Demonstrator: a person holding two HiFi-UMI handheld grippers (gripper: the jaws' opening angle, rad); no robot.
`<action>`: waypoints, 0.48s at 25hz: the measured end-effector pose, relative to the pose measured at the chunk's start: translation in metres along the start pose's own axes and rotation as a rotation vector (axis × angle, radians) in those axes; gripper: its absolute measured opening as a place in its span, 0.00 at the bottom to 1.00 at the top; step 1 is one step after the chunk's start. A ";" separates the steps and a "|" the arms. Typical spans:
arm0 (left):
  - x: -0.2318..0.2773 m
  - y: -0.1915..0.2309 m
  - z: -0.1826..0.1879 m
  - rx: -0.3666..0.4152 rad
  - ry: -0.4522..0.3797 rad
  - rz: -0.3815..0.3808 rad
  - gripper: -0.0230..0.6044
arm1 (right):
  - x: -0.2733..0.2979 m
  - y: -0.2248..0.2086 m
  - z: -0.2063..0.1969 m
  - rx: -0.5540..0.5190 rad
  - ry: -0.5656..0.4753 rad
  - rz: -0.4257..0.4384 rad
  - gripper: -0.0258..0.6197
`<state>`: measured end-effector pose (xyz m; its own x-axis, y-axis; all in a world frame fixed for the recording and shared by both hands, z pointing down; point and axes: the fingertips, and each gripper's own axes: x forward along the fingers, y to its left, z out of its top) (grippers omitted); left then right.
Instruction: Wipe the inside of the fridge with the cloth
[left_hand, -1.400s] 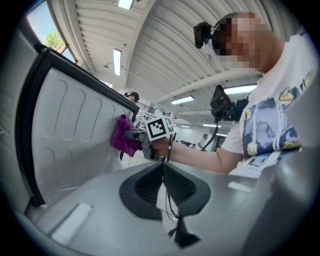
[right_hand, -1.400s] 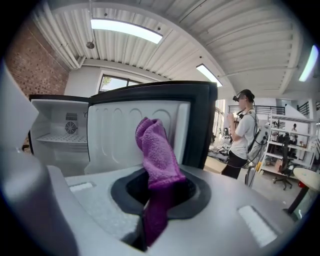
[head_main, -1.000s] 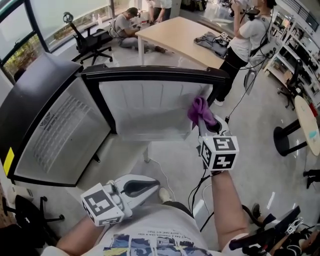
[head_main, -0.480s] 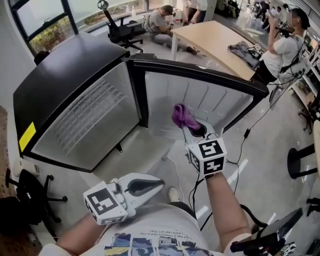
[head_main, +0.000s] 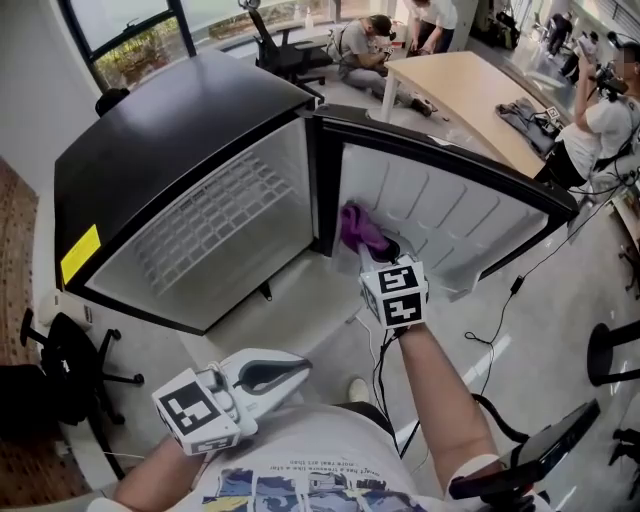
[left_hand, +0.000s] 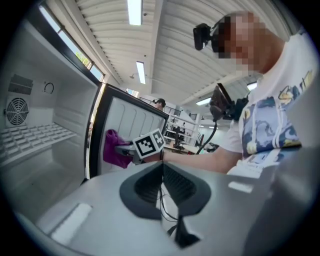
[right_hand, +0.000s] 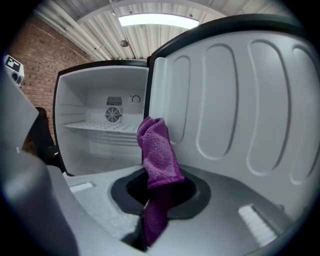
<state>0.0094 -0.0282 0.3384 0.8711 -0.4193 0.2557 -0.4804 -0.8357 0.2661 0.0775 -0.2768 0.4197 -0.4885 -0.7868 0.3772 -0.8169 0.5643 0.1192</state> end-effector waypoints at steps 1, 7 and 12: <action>0.000 0.001 -0.001 -0.003 -0.001 0.003 0.05 | 0.000 -0.003 -0.002 -0.001 0.005 -0.011 0.12; 0.016 -0.001 0.001 -0.001 -0.001 -0.034 0.05 | -0.019 -0.029 -0.013 0.026 0.019 -0.086 0.12; 0.037 -0.009 0.007 0.009 0.011 -0.107 0.05 | -0.045 -0.062 -0.027 0.051 0.043 -0.167 0.12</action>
<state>0.0465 -0.0383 0.3387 0.9162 -0.3235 0.2363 -0.3835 -0.8788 0.2839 0.1587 -0.2697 0.4197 -0.3320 -0.8566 0.3950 -0.9006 0.4124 0.1373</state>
